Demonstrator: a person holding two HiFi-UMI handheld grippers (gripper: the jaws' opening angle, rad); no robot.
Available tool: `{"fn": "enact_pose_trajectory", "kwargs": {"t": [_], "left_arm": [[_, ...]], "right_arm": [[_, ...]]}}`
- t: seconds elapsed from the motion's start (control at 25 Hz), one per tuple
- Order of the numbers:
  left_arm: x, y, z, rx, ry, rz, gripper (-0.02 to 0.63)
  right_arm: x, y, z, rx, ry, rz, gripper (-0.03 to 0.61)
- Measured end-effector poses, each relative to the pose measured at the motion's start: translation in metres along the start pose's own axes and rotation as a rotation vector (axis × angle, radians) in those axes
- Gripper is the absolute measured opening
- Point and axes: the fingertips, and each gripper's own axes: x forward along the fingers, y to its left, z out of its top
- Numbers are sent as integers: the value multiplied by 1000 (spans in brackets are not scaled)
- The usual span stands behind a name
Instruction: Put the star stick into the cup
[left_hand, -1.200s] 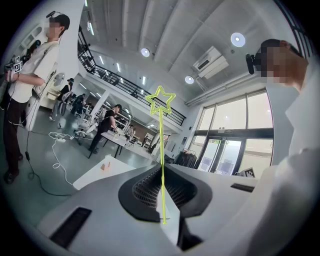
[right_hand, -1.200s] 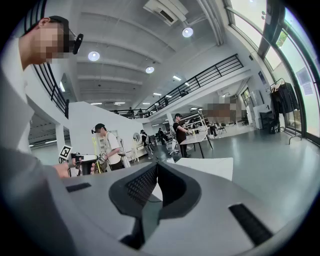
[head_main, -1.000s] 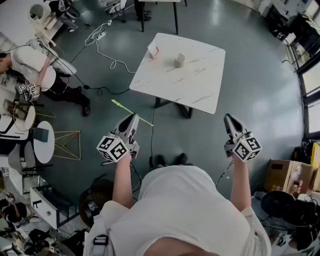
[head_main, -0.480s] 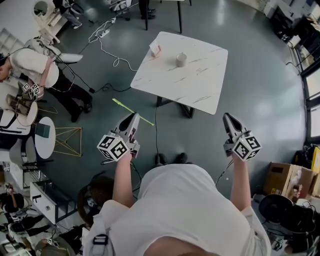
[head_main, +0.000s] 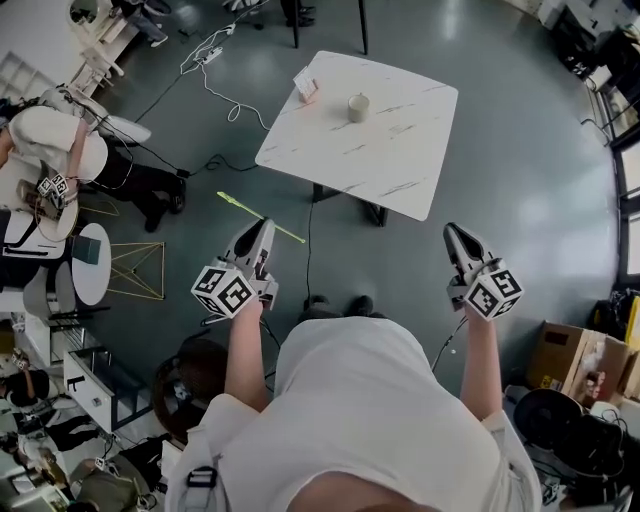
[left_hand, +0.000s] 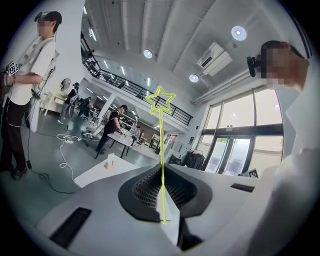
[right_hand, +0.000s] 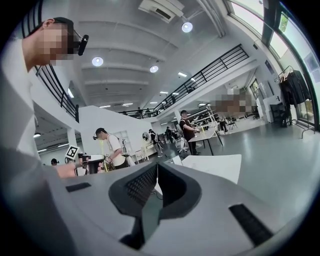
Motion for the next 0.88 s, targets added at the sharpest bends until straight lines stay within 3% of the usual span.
{"fn": "enact_pose_trajectory", "kwargs": {"t": [0.52, 0.88], "left_arm": [[39, -2, -9, 3, 24, -8, 25], [75, 36, 2, -6, 67, -66, 25]], "right_arm": [[-6, -38, -14, 49, 19, -22, 26], [41, -45, -9, 88, 13, -72, 26]]}}
